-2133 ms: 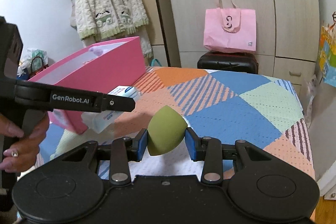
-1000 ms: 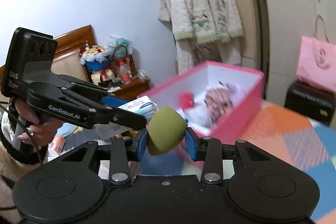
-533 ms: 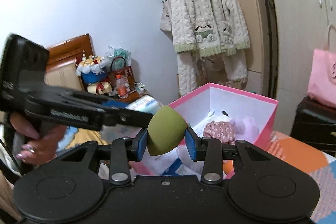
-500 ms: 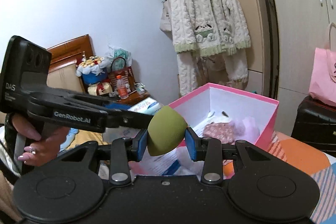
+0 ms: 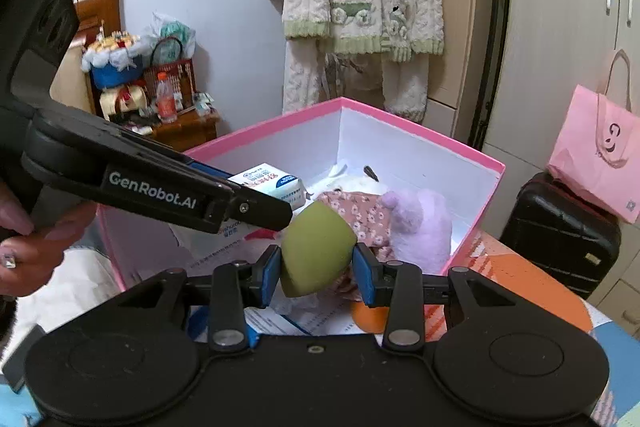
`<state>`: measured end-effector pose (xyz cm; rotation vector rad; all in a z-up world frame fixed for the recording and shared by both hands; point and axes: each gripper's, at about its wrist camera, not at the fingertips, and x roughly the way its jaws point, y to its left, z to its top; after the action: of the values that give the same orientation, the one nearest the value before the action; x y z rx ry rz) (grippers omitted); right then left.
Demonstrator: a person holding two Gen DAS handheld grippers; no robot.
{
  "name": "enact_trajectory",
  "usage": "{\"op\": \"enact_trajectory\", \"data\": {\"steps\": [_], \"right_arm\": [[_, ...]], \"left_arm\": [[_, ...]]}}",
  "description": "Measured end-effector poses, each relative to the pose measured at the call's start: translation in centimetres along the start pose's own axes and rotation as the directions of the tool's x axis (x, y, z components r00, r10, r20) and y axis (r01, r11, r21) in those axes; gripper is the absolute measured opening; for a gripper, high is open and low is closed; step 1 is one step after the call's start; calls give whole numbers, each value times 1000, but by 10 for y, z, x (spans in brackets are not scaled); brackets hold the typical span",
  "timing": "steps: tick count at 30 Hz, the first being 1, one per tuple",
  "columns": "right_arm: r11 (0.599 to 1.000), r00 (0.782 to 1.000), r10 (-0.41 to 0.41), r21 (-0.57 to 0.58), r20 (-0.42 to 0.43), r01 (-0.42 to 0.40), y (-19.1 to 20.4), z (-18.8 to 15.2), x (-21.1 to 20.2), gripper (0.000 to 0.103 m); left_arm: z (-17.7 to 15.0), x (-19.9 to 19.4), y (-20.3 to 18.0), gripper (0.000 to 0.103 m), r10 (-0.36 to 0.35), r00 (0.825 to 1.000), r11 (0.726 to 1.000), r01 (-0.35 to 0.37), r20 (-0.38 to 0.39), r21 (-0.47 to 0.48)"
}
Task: Organize soft objects
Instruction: 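Open the left tool dropping the tissue pack while the right tool releases the sponge into the box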
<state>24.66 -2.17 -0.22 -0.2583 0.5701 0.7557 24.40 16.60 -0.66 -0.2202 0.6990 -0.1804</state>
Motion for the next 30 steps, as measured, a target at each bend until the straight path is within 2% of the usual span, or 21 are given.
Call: {"op": "enact_trajectory", "data": {"steps": [2, 7, 10, 12, 14, 20, 27, 30], "right_arm": [[999, 1000, -22, -26, -14, 22, 0, -2, 3, 46], [998, 999, -52, -40, -9, 51, 0, -3, 5, 47], [996, 997, -82, -42, -3, 81, -1, -5, 3, 49], [997, 997, -80, 10, 17, 80, -4, -6, -4, 50], [996, 996, -78, 51, 52, 76, -5, -8, -16, 54], [990, 986, -80, 126, 146, 61, 0, -25, -56, 56], [984, 974, -125, 146, 188, 98, 11, -39, -93, 61], [984, 969, -132, 147, 211, 102, 13, -44, -108, 61]], "left_arm": [[-3, 3, 0, 40, -21, 1000, 1000, 20, -21, -24], [-8, 10, -3, 40, -11, 999, 999, 10, -41, -41], [-10, 9, -3, 47, -15, 999, 998, 13, -31, -64], [-12, 4, -4, 49, -28, 999, 997, 26, -30, -70], [-14, -4, -4, 55, -42, 999, 996, 41, -15, -75], [-25, -29, -16, 62, -37, 999, 999, 37, 16, -14], [-34, -52, -35, 64, -20, 999, 999, 18, 48, 49], [-37, -63, -43, 72, -28, 996, 998, 23, 79, 65]]}}
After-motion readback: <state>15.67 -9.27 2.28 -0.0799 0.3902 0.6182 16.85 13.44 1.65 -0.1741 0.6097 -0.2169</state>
